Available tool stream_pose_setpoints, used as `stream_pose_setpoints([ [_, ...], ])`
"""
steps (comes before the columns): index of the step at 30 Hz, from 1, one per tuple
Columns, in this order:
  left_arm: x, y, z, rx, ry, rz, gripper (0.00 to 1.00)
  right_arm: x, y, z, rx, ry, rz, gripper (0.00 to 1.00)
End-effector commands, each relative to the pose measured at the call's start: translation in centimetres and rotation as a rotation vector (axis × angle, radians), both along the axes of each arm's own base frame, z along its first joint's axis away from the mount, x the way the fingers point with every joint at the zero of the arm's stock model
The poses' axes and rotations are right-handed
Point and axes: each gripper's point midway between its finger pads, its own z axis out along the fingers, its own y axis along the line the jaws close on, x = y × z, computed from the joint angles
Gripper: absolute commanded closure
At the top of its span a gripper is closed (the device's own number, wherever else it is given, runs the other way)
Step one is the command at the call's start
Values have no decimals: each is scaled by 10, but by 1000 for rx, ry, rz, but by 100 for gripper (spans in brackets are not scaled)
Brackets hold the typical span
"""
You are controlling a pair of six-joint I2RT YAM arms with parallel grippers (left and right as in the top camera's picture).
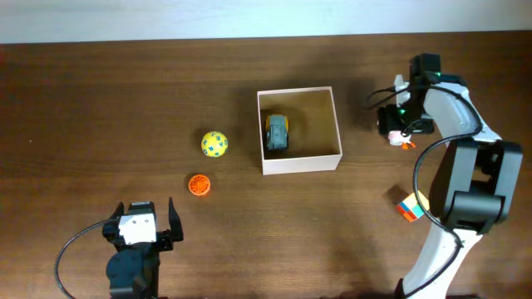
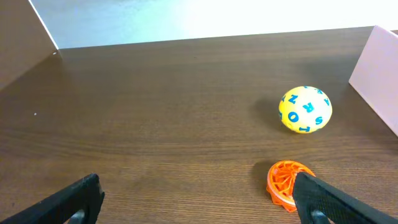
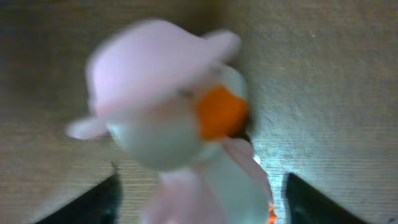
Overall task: Pack container
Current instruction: 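Lower the right gripper and grasp the white duck with pink hat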
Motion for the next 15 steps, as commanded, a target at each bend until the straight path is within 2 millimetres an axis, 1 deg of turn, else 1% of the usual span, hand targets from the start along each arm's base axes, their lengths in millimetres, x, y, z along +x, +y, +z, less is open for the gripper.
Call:
stream_pose_setpoints([
  [1,0,-2,1,12,-7,-14,1,-4,-6,0,13,2,-14,32],
  [3,0,-2,1,12,-7,-14,1,-4,-6,0,16,1,-13,36],
  [7,0,-2,1,12,-7,-14,1,-4,-6,0,16,0,-13,46],
  [10,0,-2,1,12,-7,-14,1,-4,-6,0,16,0,-13,57],
  [11,0,-2,1,12,-7,-14,1,-4,-6,0,17,0,-13,63],
  [12,0,-2,1,12,-7,-14,1,-4,-6,0,17,-1,-13,67],
  [15,0,-2,1,12,-7,-14,1,-4,-6,0,17,-1,-13,81],
])
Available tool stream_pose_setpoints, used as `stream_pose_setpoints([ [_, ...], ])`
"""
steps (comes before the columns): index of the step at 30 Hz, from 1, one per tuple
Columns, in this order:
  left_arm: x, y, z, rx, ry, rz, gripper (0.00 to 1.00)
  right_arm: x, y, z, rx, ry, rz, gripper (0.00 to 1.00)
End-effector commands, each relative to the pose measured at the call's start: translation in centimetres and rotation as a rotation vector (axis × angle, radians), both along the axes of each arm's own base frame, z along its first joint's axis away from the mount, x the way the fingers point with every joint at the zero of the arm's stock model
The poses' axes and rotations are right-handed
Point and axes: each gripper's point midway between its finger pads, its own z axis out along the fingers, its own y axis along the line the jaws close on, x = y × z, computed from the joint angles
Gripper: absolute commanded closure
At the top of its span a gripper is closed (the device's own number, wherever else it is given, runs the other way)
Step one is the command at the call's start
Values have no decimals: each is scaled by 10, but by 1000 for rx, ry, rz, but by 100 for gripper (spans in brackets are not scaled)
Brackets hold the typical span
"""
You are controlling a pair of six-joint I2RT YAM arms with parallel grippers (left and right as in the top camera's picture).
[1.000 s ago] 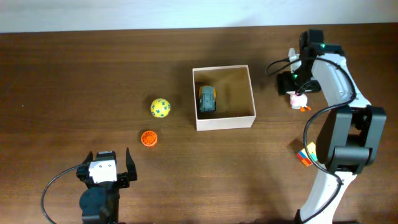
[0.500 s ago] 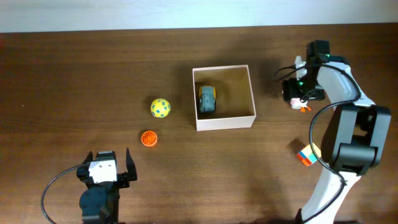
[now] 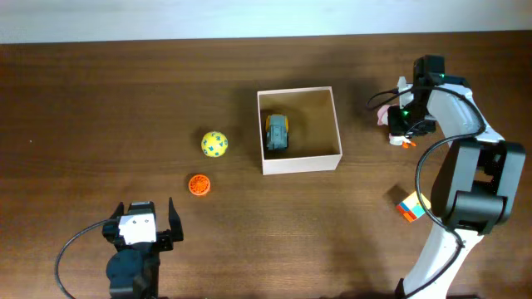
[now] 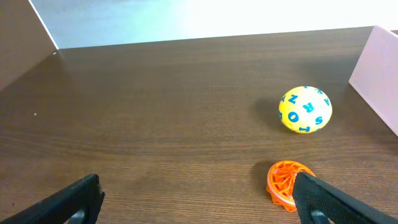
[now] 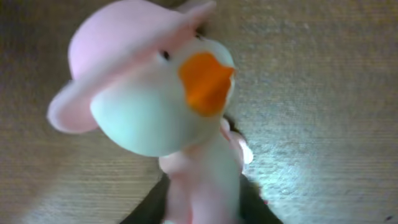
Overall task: Pack container
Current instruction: 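Lower the right gripper and grasp the white duck with pink hat, then carry the duck with the right gripper into the box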
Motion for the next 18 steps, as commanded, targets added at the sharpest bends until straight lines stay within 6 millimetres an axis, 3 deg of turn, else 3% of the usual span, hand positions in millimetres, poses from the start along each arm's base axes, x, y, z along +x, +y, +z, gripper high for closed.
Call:
stream_pose_setpoints([
  [1,0,-2,1,12,-7,-14,1,0,0,2,13,-8,-5,82],
  [11,0,-2,1,12,-7,-14,1,3,3,5,32,-19,-2,86],
  [18,0,-2,1,12,-7,-14,1,20,5,38,51,-68,4,86],
])
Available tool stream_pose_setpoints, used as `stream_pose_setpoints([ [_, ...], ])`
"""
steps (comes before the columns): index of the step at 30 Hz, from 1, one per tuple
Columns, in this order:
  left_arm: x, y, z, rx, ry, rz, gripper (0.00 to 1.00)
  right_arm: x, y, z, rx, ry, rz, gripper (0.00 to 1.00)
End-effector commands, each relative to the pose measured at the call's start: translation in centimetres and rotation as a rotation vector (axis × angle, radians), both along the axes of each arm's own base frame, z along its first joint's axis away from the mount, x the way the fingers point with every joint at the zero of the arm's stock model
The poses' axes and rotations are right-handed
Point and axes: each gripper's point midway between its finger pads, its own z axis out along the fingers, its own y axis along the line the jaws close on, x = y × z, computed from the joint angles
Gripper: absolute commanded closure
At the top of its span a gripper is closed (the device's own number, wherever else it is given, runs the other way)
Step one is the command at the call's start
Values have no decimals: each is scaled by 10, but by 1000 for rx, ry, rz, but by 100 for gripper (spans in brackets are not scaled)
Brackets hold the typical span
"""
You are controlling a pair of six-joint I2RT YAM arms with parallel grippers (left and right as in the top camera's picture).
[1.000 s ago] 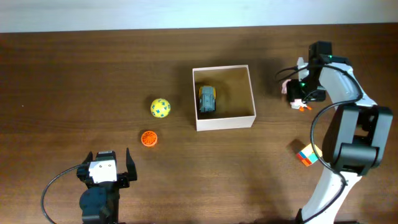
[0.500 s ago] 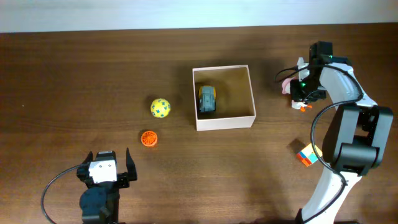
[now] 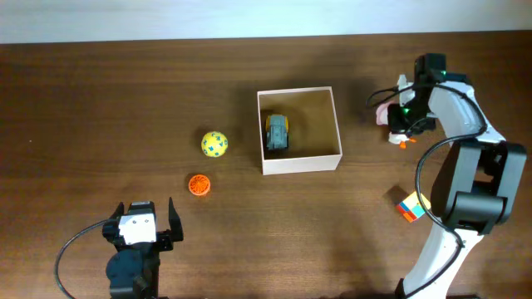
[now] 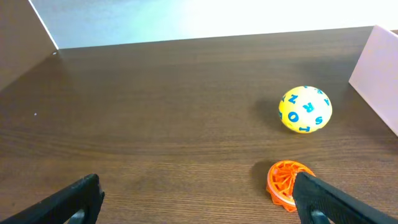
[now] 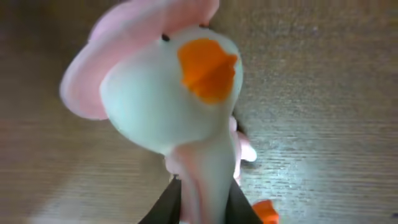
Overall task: Pack container
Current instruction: 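Carry the duck with the right gripper into the box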
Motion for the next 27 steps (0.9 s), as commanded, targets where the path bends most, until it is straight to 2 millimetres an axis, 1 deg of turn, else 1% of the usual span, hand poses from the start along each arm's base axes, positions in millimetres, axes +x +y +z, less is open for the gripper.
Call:
stream_pose_setpoints([
  [1,0,-2,1,12,-7,-14,1,22,-1,35,15,-79,-4,86],
  [4,0,-2,1,12,-7,-14,1,28,-2,55,16,-100,-3,86],
  [6,0,-2,1,12,-7,-14,1,32,2,69,30,-115,2,86],
  [8,0,-2,1,12,-7,-14,1,34,7,81,45,-126,11,86],
  [11,0,-2,1,12,-7,-14,1,37,20,100,62,-143,38,86],
  [12,0,-1,1,12,-7,-14,1,38,30,110,62,-149,59,85],
  [16,0,-2,1,12,-7,-14,1,41,63,133,68,-169,128,85],
  [18,0,-2,1,12,-7,-14,1,41,84,144,77,-181,171,85],
  [19,0,-2,1,12,-7,-14,1,40,101,150,89,-188,206,85],
  [20,0,-2,1,12,-7,-14,1,39,112,154,93,-193,229,85],
  [24,0,-2,1,12,-7,-14,1,37,154,156,98,-204,289,85],
  [27,0,-2,1,12,-7,-14,1,37,174,153,104,-210,312,85],
])
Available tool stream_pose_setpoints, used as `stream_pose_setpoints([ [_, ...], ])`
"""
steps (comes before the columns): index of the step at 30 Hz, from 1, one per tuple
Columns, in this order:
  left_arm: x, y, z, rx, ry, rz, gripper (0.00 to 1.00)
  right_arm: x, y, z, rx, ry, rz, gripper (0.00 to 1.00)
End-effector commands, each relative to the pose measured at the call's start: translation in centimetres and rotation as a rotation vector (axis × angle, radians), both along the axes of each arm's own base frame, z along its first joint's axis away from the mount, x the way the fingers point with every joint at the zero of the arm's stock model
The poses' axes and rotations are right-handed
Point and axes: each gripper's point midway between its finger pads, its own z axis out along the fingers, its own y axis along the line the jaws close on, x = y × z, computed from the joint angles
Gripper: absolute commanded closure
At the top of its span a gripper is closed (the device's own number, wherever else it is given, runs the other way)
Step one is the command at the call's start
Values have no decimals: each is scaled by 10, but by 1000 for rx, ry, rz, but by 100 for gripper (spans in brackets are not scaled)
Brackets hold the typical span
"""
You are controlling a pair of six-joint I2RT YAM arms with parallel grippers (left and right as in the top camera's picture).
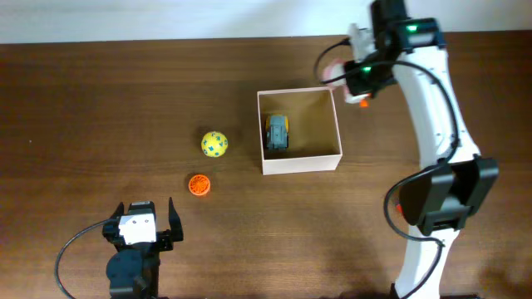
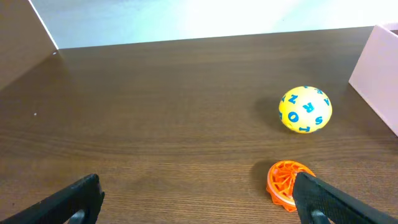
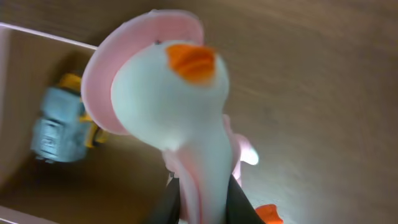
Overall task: Pack container
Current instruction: 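Carry the duck with the right gripper into the box, then release the duck and withdraw the right gripper to the right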
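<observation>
The white open box [image 1: 337, 124] stands mid-table with a grey and yellow toy truck [image 1: 277, 133] inside, also seen as the truck [image 3: 59, 121] in the right wrist view. My right gripper [image 1: 357, 79] is shut on a white duck with a pink hat [image 3: 168, 99], held in the air over the box's far right corner. The duck [image 1: 337, 73] shows pink at the box rim. My left gripper [image 2: 196, 199] stands open near the front edge, low over the table, with the orange lattice wheel [image 2: 285, 182] just ahead of its right finger. A yellow ball with blue letters [image 1: 214, 143] lies left of the box.
The orange wheel [image 1: 199, 184] lies in front of the yellow ball [image 2: 305, 109]. The box's pink-white wall [image 2: 376, 68] rises at the right of the left wrist view. The right arm reaches across the table's right side.
My right gripper has moved left and away from me with the duck, from right of the box to above its far right corner. The left arm has not moved.
My right gripper stood open around the duck on the table right of the box. Then it was shut on the duck's body there. Then the duck hung a little above the table, and now it hangs over the box's corner.
</observation>
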Motion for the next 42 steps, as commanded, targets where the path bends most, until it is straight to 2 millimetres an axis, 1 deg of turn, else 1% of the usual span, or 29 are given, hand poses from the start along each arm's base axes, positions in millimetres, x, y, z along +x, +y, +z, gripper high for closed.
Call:
stream_pose_setpoints([
  [1,0,-2,1,12,-7,-14,1,1,24,5,26,-22,10,86],
  [7,0,-2,1,12,-7,-14,1,-8,53,-3,25,1,64,85],
  [9,0,-2,1,12,-7,-14,1,-15,64,-11,18,23,90,85],
  [12,0,-2,1,12,-7,-14,1,-22,67,-26,3,61,98,85],
  [13,0,-2,1,12,-7,-14,1,-27,68,-37,1,90,86,86],
  [19,0,-2,1,12,-7,-14,1,-42,65,-71,-17,165,83,85],
  [23,0,-2,1,12,-7,-14,1,-39,65,-76,-15,155,83,85],
  [24,0,-2,1,12,-7,-14,1,-37,65,-76,-14,149,83,81],
  [26,0,-2,1,12,-7,-14,1,-35,66,-76,-10,137,83,62],
  [27,0,-2,1,12,-7,-14,1,-33,67,-75,-9,130,83,59],
  [28,0,-2,1,12,-7,-14,1,-31,67,-75,-7,124,83,50],
  [29,0,-2,1,12,-7,-14,1,-28,67,-74,-7,110,83,38],
  [30,0,-2,1,12,-7,-14,1,-27,68,-74,-6,104,83,34],
  [33,0,-2,1,12,-7,-14,1,-22,69,-72,0,84,82,29],
  [38,0,-2,1,12,-7,-14,1,-17,71,-67,8,60,83,26],
  [40,0,-2,1,12,-7,-14,1,-13,74,-58,26,40,87,25],
  [42,0,-2,1,12,-7,-14,1,-7,81,-41,64,6,98,24],
])
